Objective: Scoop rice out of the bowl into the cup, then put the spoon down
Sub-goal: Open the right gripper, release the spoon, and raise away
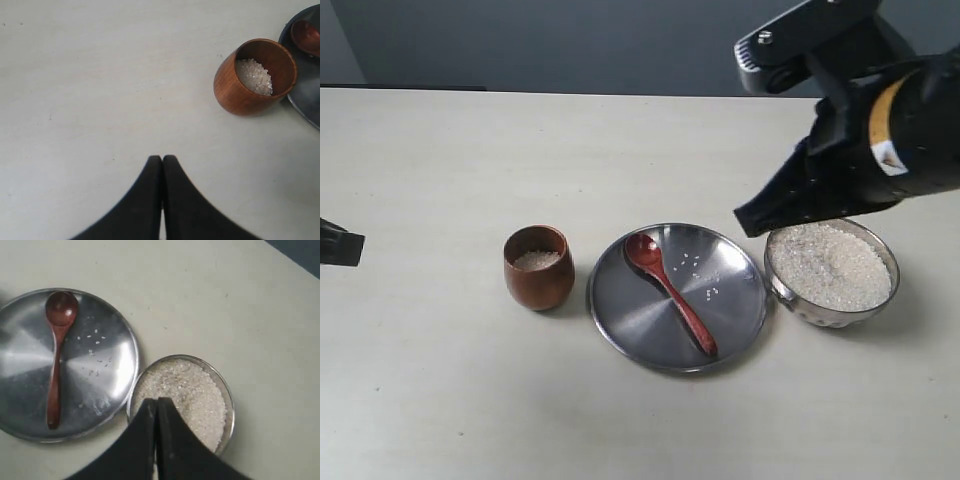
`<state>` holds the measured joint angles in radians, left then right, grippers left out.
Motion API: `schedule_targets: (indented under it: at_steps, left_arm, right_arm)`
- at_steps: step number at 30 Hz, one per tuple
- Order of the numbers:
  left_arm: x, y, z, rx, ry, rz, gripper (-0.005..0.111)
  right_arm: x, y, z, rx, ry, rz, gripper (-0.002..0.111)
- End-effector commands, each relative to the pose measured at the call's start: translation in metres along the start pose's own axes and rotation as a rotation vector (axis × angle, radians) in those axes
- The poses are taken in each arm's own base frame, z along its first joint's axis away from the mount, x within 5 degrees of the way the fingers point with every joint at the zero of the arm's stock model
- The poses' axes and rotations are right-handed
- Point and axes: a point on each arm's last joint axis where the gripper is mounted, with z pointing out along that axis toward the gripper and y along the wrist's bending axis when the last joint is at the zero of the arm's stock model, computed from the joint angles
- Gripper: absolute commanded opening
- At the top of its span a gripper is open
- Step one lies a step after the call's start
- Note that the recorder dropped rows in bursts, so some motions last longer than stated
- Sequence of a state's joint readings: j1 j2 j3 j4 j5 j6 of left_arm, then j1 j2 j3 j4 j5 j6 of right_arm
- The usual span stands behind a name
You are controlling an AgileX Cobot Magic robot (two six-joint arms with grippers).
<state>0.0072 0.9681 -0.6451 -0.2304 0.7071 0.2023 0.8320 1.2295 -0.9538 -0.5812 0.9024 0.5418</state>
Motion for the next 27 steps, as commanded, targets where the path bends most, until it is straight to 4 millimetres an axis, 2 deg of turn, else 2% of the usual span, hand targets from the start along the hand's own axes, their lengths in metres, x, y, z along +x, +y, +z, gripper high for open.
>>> schedule_targets:
  at_steps: [1, 8, 14, 20, 27]
  left_arm:
    - [0.000, 0.001, 0.001, -0.003, -0.004, 0.000, 0.000]
    - [0.000, 0.000, 0.001, -0.002, -0.002, 0.000, 0.000]
    - [0.000, 0.000, 0.001, -0.002, -0.002, 0.000, 0.000]
    - [0.000, 0.000, 0.001, -0.002, 0.000, 0.000, 0.000]
    - [0.000, 0.000, 0.001, -0.002, 0.000, 0.000, 0.000]
  right_arm:
    - [0.032, -0.022, -0.019, 0.064, -0.049, 0.063, 0.000]
    - [0.089, -0.038, -0.034, 0.066, -0.089, 0.154, 0.000]
    - [0.136, -0.045, -0.031, 0.063, -0.141, 0.224, 0.000]
    - [0.143, -0.054, -0.044, 0.048, -0.340, 0.272, 0.000]
    - [0.135, -0.053, -0.052, 0.000, -0.479, 0.235, 0.000]
